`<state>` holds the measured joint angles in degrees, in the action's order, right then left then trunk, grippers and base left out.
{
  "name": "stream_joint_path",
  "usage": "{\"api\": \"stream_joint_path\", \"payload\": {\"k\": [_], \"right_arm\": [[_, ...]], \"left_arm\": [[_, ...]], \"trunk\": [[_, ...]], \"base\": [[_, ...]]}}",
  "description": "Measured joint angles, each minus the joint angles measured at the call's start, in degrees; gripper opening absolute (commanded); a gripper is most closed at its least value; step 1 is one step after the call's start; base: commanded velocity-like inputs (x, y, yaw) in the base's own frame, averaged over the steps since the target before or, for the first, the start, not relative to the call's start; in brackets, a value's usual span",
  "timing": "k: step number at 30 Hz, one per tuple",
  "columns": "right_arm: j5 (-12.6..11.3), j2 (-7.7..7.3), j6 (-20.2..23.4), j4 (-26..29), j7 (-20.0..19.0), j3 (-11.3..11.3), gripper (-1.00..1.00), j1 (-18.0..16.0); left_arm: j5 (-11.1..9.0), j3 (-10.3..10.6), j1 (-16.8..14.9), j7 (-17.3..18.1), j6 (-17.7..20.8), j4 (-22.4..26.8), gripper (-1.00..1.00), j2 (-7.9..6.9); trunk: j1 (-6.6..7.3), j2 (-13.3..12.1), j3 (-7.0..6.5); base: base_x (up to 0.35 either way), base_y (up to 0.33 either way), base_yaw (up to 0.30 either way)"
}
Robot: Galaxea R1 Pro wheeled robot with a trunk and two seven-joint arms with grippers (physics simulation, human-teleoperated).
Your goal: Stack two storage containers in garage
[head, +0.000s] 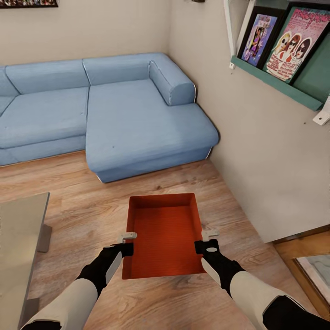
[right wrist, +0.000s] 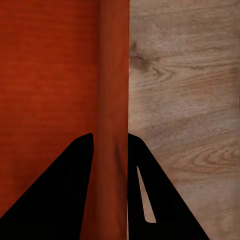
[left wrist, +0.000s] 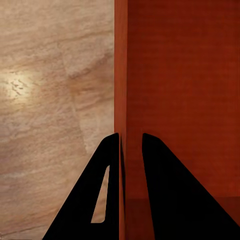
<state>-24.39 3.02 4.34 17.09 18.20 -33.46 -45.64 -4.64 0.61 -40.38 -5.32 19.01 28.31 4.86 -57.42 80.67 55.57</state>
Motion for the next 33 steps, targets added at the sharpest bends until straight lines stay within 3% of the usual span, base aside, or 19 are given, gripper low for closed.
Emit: {"api": "stream_joint_path", "payload": {"k": [33], "right_arm": [[0.3,0.07,0.0,0.0,0.1,0.2,-1.0,0.0]], "left_arm": [[0.0,0.0,0.0,0.0,-0.1,0.0,-1.0,-0.03]], "trunk": [[7.25,-13.2,-5.93]], "base": [[0.0,0.0,0.0]]}}
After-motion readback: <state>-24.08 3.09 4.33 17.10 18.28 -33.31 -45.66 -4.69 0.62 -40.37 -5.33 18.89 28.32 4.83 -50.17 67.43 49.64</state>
